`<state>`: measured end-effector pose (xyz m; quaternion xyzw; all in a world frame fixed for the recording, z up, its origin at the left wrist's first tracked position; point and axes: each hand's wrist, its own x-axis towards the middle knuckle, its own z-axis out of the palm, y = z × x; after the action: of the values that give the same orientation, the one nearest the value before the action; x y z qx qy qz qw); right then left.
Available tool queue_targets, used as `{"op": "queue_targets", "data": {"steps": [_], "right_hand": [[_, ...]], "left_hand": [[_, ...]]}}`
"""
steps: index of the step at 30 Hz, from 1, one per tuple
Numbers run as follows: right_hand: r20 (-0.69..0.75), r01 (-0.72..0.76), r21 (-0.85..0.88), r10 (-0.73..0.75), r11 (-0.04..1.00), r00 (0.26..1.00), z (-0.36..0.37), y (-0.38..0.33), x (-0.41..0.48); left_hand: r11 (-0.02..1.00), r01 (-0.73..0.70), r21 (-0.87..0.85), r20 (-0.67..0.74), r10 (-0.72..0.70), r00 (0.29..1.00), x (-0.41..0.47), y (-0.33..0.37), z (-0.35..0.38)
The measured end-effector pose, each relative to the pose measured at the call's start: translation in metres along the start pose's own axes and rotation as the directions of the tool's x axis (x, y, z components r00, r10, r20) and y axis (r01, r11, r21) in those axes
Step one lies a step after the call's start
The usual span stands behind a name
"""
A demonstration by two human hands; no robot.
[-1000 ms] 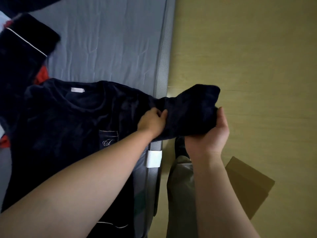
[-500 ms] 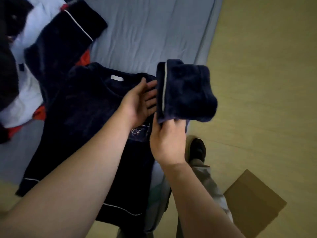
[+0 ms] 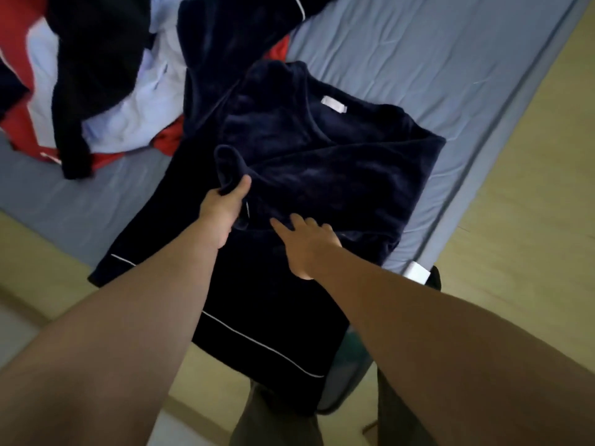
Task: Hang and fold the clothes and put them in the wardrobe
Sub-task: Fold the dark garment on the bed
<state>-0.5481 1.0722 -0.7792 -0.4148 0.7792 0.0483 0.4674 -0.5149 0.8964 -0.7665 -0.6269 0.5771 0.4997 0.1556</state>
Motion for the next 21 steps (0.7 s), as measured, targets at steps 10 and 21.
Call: {"op": "queue_targets", "data": {"steps": [10, 21], "right_hand": [[-0.244, -0.098, -0.049, 0.084, 0.994, 0.966, 0.026, -0.006, 0.02], [-0.286, -0.15, 0.518, 0.335, 0.842, 0.898, -0.047, -0.016, 0.061]], "left_hand": [[0.852, -0.045, -0.521, -0.208, -0.076, 0.975, 0.047, -0.034, -0.028], [0.863, -0.242, 0.444, -0.191, 0.355, 0.915, 0.072, -0.047, -0.078]]}}
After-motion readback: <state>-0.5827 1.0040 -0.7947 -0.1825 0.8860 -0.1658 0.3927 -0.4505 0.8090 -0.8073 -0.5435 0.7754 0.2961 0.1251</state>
